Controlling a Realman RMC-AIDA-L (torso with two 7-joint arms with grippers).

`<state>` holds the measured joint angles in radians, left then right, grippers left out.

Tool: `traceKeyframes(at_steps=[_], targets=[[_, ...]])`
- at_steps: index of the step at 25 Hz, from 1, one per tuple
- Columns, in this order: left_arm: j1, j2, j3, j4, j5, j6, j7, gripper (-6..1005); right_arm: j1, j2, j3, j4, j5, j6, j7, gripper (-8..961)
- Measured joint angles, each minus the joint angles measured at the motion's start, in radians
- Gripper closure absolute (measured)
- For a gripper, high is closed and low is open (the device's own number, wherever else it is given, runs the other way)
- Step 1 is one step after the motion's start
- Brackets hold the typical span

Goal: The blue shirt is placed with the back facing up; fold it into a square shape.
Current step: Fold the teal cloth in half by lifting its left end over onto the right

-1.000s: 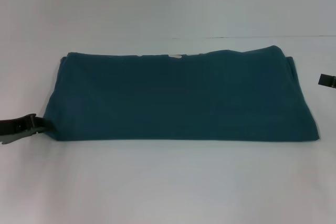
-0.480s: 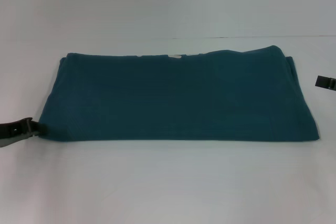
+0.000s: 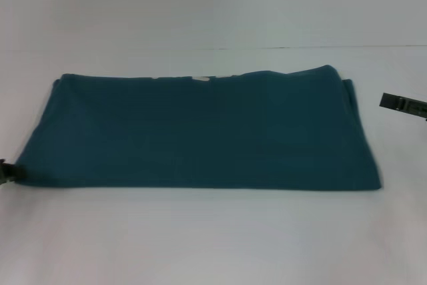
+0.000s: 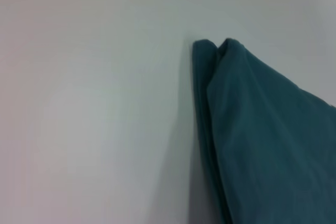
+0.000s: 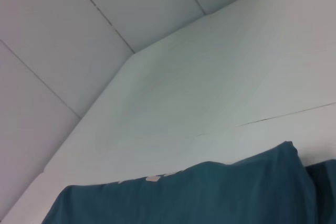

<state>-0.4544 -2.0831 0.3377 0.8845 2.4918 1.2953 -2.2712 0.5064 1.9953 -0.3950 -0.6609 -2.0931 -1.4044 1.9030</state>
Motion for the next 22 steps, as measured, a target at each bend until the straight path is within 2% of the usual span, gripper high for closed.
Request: traceKeyframes(at_steps=[8,17,22], targets=[[0.028,0.02,-0.099,0.035,0.048,0.03,0.033,999,0.018,0.024,-0.002,0.0,0.001,0.008,0.0,45],[0.074,0.042,-0.19,0.118,0.051,0.105,0.035,999,0.03,0.027,0.003,0.011,0.001,0.012,-0.005,45],[0.06,0.039,-0.19,0.117,-0.002,0.186,0.043,999,0.029,0.027,0.004,0.012,0.001,0.013,-0.015,45]])
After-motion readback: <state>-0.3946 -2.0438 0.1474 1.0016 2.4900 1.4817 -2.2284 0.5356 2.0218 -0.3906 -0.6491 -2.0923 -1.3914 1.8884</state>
